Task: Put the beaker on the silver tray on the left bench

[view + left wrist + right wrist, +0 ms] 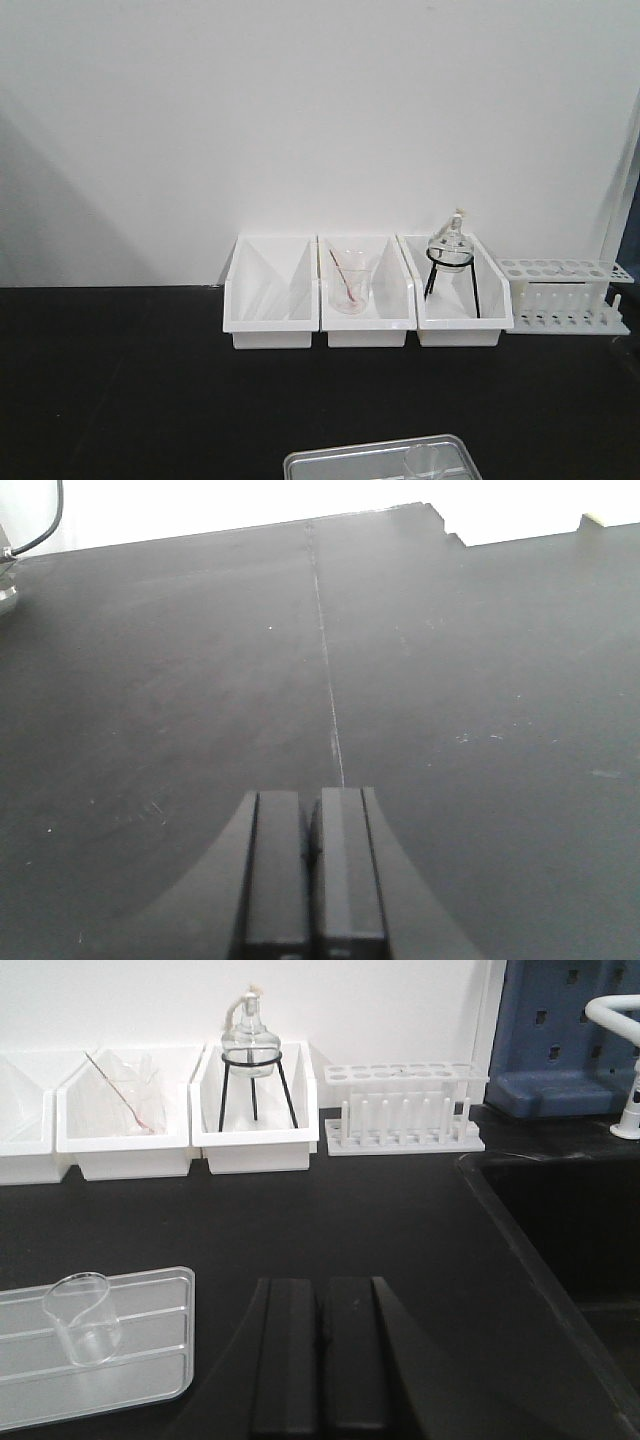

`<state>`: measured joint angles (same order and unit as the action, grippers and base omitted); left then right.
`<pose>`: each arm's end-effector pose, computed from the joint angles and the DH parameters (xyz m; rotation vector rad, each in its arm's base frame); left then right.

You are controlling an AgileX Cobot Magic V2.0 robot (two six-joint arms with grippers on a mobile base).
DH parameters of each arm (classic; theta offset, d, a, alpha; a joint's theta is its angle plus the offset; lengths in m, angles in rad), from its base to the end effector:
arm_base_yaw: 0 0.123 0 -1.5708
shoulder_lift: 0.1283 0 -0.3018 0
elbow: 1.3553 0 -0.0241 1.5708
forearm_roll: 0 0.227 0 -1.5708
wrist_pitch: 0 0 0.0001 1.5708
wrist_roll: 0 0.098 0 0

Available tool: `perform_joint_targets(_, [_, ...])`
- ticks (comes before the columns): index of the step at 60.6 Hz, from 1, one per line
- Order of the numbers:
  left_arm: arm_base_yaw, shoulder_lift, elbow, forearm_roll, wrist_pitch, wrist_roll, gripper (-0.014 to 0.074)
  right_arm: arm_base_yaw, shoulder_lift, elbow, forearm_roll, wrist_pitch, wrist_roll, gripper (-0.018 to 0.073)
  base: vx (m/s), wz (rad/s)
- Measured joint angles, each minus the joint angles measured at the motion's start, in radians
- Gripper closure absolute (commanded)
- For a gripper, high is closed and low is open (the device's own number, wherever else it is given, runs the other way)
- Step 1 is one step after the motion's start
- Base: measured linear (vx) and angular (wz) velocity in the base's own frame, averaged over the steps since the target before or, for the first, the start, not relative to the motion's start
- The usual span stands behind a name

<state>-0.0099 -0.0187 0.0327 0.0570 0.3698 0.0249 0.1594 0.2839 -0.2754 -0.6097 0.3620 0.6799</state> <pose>0.0183 0.0018 0.1680 0.0679 1.8661 0.0663 0.0441 -0.0131 0.2645 0.0941 1.7860 0.0041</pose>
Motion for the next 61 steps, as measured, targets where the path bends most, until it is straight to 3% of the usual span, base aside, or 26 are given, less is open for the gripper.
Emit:
perform_joint_targets(19, [0.000, 0.000, 0.000, 0.000, 0.000, 0.000, 0.0595, 0.000, -0.018, 0.016, 0.009, 0.007, -0.001, 0.0571, 0.00, 0.00])
perform_joint_targets(24, [0.000, 0.000, 0.000, 0.000, 0.000, 0.000, 0.0595, 0.000, -0.018, 0.016, 0.067, 0.007, -0.049, 0.0571, 0.00, 0.00])
perform_joint_targets(29, [0.000, 0.000, 0.000, 0.000, 0.000, 0.000, 0.0595, 0.000, -0.018, 0.016, 0.232, 0.007, -0.201, 0.0571, 0.00, 0.00])
perform_joint_targets(37, [0.000, 0.000, 0.000, 0.000, 0.000, 0.000, 0.0595, 0.000, -0.018, 0.058, 0.507, -0.047, -0.569, 0.0571, 0.00, 0.00])
perform_joint_targets(42, [0.000, 0.000, 0.000, 0.000, 0.000, 0.000, 0.0595, 0.000, -0.018, 0.130, 0.634, -0.146, -0.692, 0.0571, 0.00, 0.00])
perform_joint_targets(51, [0.000, 0.000, 0.000, 0.000, 0.000, 0.000, 0.0595, -0.002, -0.056, 0.275, 0.678, -0.281, -0.702, 0.0571, 0.00, 0.00])
perform_joint_targets(61, [0.000, 0.000, 0.000, 0.000, 0.000, 0.000, 0.0595, -0.079, -0.222, 0.305, 0.648, -0.232, -0.635, 0.0571, 0.00, 0.00])
